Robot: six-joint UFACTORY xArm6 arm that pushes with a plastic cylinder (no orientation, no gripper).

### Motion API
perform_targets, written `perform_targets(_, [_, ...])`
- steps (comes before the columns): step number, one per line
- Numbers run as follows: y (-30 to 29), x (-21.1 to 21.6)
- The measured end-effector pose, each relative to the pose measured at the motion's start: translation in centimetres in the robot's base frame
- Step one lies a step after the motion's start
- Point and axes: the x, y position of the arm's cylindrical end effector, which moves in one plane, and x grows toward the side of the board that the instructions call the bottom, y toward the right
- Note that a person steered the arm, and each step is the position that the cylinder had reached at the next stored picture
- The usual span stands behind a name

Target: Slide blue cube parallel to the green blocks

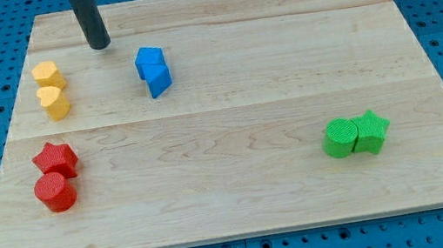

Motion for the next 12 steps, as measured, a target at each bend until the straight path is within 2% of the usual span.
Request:
perform_targets(5, [-1.1,0.2])
perform_targets(6, [0.4,1.5])
perform_targets(7, [2.6,5.0])
perform_targets(8, [6.4,5.2])
perform_targets(10, [14.4,9.4])
perform_targets(12, [25.5,11.1])
